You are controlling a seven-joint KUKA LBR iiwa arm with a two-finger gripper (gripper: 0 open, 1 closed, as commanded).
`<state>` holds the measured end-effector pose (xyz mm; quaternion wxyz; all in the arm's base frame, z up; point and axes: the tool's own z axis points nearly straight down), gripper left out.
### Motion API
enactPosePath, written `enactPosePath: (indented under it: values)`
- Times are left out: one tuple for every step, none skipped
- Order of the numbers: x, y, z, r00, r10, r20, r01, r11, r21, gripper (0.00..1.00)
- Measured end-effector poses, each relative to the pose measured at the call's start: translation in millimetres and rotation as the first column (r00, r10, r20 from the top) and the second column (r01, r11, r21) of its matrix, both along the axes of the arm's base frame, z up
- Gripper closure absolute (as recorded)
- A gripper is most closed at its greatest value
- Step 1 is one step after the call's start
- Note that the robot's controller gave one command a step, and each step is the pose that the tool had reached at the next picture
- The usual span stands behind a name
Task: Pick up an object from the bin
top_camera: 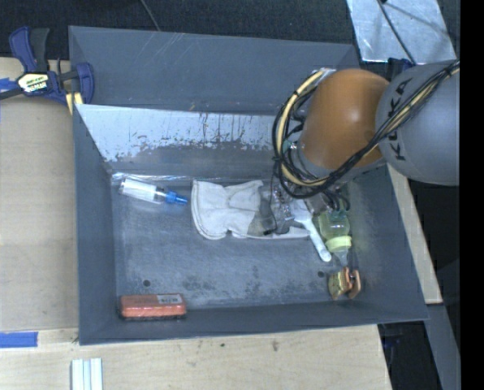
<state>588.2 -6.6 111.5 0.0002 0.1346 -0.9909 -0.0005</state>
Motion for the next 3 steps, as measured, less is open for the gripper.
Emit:
enactPosePath:
  values:
    - [25.2, 3, 48, 1.0, 0.011, 0.005, -0.011, 1.0, -0.001, 0.0]
    - [25.2, 3, 48, 1.0, 0.011, 0.004, -0.011, 1.0, 0.0, 0.0]
    - [14.3, 10, 26, 0.997, -0.078, 0.008, 0.078, 0.997, 0.0, 0.0]
